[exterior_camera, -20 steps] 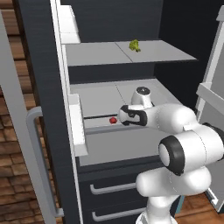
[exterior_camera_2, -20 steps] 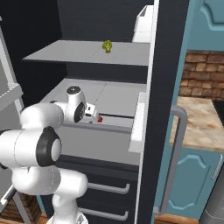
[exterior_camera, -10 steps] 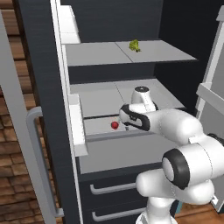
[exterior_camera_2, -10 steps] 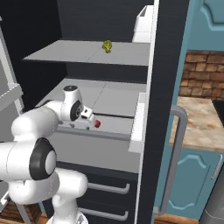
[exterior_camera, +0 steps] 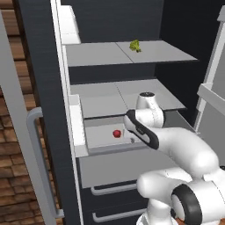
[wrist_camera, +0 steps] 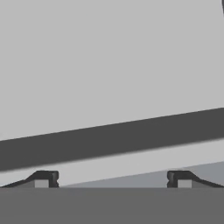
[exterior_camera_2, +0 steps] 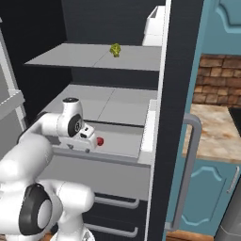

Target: Fully open the fridge drawer.

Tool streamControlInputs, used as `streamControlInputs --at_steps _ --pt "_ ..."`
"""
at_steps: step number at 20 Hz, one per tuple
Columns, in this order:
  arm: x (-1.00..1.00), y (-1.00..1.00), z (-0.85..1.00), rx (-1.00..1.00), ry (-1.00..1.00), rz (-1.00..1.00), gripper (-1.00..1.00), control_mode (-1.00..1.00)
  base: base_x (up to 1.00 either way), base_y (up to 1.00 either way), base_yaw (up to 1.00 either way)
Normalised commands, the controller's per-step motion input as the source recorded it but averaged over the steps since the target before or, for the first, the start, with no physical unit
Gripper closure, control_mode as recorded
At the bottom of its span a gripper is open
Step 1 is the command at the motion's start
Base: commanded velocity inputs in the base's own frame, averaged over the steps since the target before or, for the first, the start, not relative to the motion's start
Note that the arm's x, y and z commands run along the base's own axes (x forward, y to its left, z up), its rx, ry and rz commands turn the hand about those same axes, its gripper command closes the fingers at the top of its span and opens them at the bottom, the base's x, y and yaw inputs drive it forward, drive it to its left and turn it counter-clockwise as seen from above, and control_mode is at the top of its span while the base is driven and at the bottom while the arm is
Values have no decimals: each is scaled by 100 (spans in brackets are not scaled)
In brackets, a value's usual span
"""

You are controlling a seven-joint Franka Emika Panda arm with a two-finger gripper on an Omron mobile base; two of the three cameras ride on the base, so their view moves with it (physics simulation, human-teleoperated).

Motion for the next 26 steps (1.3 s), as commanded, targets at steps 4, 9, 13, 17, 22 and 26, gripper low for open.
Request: streamControlInputs --at_steps 4,9,13,17,22,26 --pt "-100 0 26 7 -12 -4 -100 -100 0 0 0" --pt "-100 0 100 8 -47 -4 -100 -100 0 0 0" --pt "-100 0 100 6 -49 -4 -100 -100 0 0 0" --pt "-100 0 100 9 -47 -4 -100 -100 0 0 0" --pt "-73 0 100 7 -37 -6 -100 -100 0 0 0" --pt "-13 0 44 1 -7 -4 -100 -100 0 0 0"
